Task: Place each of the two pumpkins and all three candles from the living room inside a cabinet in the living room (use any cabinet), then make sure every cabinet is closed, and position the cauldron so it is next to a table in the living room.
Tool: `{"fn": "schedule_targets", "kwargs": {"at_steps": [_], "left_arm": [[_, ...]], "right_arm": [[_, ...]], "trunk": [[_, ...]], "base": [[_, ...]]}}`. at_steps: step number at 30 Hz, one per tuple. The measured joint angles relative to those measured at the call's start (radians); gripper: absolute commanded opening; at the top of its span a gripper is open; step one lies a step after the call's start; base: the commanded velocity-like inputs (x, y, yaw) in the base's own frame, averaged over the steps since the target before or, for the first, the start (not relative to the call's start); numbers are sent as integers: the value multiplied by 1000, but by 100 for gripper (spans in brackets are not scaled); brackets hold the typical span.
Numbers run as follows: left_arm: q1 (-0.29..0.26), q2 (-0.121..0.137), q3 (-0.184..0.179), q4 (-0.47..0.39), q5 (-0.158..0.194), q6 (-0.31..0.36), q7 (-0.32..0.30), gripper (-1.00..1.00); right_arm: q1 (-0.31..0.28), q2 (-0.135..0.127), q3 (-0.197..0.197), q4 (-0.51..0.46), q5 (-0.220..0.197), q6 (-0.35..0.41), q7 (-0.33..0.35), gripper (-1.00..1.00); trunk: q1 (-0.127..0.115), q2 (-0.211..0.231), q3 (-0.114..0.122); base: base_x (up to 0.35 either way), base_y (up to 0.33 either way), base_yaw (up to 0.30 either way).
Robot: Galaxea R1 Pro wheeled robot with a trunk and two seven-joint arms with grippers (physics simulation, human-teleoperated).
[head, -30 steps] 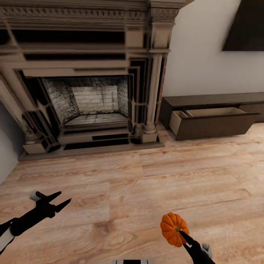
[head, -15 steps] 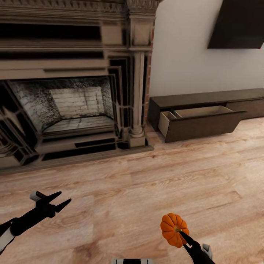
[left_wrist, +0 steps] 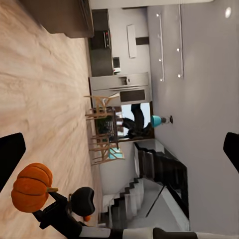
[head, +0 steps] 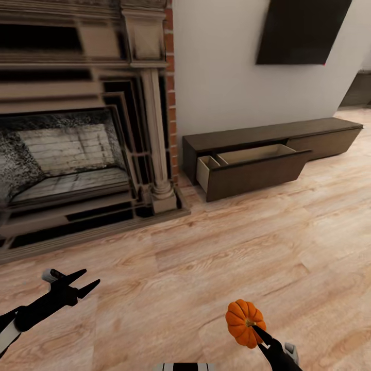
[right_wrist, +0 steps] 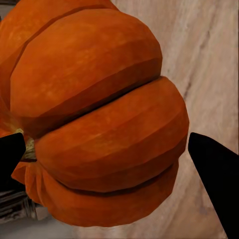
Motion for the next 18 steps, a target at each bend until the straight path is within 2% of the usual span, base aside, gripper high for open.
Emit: {"fn": "schedule_targets", "kwargs": {"at_steps": [7, 14, 18], "left_arm": [[0, 0, 0, 0, -1, 0, 0, 100], [0, 0, 0, 0, -1, 0, 0, 100], [0, -1, 0, 0, -1, 0, 0, 100]], "right_arm": [[0, 0, 0, 0, 0, 0, 0, -100], [0, 0, 0, 0, 0, -4, -6, -100], [0, 0, -1, 0, 0, -39, -11, -100]], "trunk": [[0, 0, -5], [0, 0, -6], [0, 0, -6]], "base": [[189, -229, -231], [189, -229, -36], [189, -229, -2]]}}
